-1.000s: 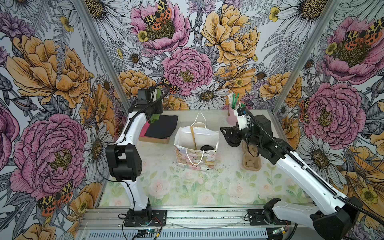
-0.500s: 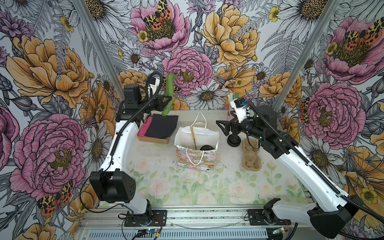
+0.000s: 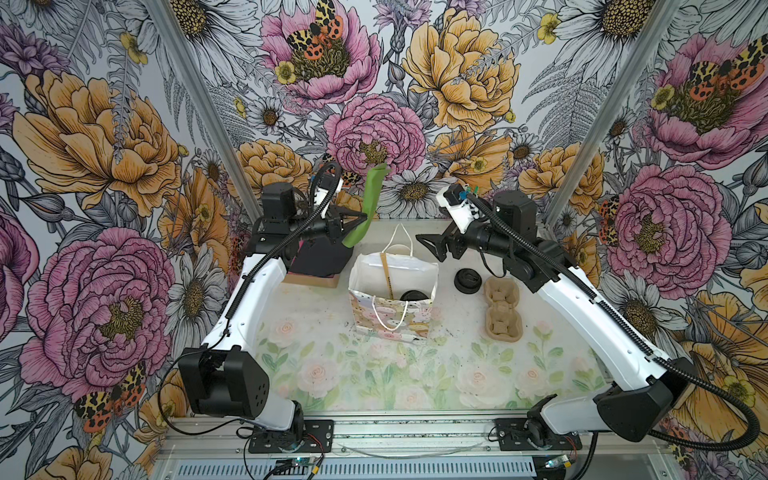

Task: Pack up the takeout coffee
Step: 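Carry the green napkin over the bag while the right gripper moves beside it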

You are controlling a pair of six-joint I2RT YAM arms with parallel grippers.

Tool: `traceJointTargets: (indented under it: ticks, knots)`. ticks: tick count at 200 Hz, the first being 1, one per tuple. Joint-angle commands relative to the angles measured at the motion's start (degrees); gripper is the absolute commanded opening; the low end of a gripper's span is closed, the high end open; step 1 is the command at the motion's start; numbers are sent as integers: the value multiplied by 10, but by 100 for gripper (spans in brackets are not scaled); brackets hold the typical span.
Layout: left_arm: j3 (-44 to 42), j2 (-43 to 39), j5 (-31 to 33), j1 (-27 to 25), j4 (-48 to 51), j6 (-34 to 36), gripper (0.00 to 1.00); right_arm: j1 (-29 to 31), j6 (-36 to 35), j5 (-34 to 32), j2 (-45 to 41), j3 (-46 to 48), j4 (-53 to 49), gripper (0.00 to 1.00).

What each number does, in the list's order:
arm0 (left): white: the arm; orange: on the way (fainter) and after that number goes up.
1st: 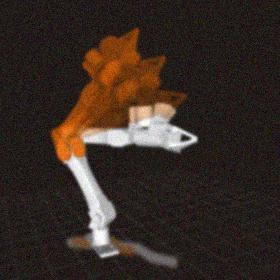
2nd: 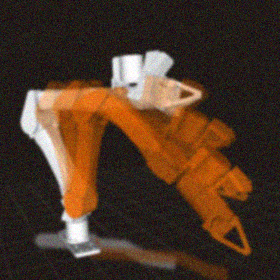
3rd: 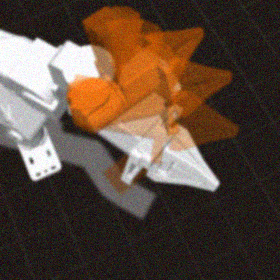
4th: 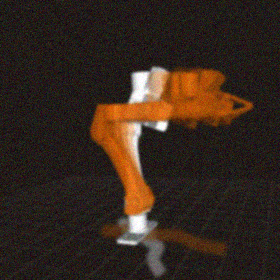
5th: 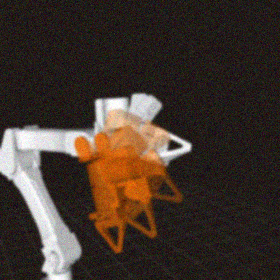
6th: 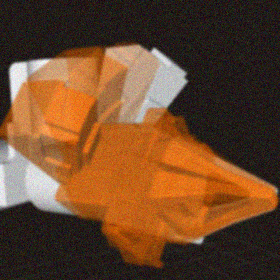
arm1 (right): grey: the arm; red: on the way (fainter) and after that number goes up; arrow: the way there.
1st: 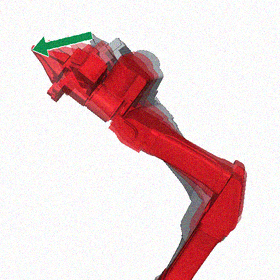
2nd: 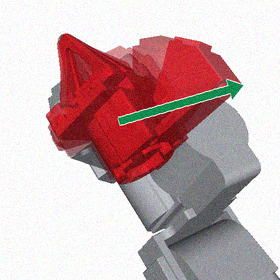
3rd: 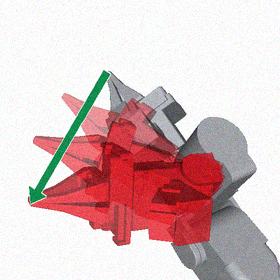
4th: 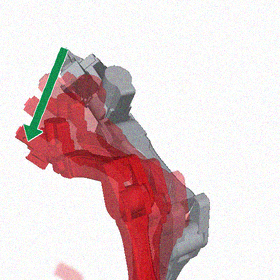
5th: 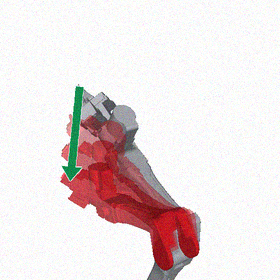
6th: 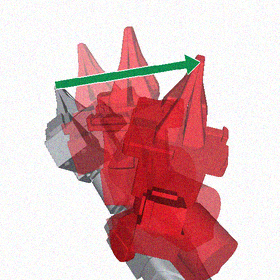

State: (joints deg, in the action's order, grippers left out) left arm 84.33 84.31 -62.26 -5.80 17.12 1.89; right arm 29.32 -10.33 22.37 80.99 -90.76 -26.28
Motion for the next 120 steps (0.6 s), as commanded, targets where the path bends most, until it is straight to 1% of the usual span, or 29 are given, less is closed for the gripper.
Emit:
traceJointTargets:
  ticks: [1, 52, 65, 89, 120]
  knots:
    - [-12, -39, -34, -13, -22, 85, 0, 0, -31, 22, 12, -32, -4, 98]
    - [-30, -48, -85, -23, -22, 112, 0, -11, -50, 38, 39, -86, -33, 98]
    - [-35, -51, -87, -29, -22, 118, 0, -15, -53, 40, 48, -106, -46, 98]
    - [-47, -61, -53, -35, -14, 137, 0, -17, -61, 36, 58, -134, -66, 98]
    - [-45, -65, 1, -37, 31, 178, 0, -17, -69, 41, 58, -151, -72, 98]
